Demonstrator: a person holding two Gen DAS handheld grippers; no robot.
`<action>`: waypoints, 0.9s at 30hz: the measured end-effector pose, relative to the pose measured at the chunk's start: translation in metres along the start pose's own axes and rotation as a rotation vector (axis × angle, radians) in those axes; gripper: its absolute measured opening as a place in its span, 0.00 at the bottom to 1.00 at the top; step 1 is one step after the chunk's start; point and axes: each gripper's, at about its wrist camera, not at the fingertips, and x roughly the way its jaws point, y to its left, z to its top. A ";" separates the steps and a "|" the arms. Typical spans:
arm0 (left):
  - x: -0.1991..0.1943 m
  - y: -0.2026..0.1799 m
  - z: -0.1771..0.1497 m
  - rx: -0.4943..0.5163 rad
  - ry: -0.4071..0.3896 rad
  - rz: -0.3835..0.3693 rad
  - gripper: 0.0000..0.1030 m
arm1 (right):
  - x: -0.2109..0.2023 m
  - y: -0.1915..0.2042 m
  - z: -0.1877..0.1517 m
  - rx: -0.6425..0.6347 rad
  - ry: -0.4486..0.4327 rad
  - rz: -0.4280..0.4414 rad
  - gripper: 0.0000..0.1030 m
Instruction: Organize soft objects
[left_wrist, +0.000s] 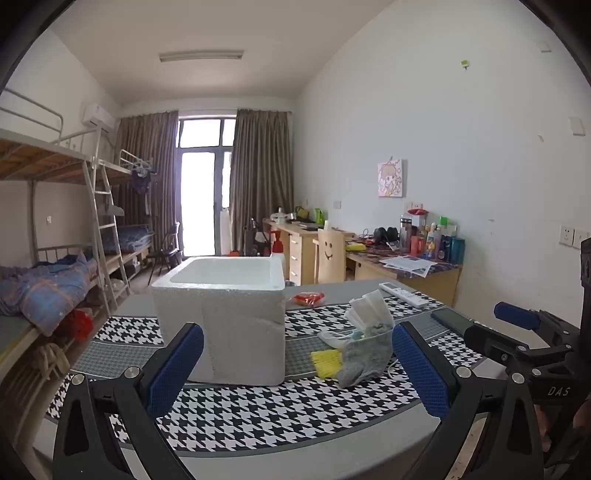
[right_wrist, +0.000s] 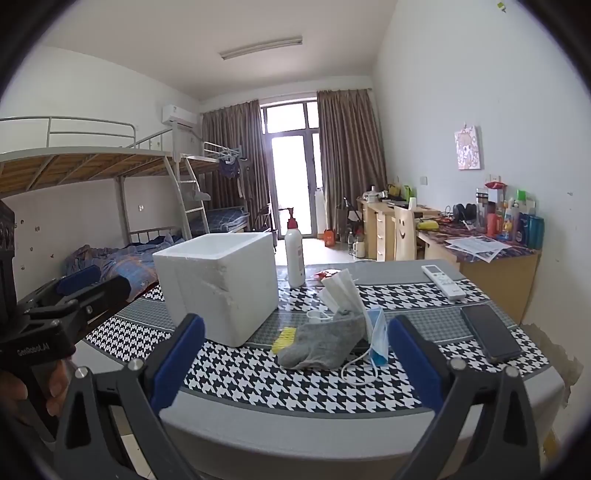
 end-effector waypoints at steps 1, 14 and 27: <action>0.000 0.000 0.000 0.000 -0.001 -0.002 0.99 | 0.000 0.000 0.001 -0.001 -0.001 0.000 0.98; -0.006 0.001 0.000 -0.007 -0.012 0.012 0.99 | -0.004 0.005 0.002 -0.008 -0.004 0.002 0.98; -0.002 0.004 0.000 -0.013 -0.008 0.024 0.99 | -0.003 0.006 0.000 -0.011 -0.004 0.002 0.98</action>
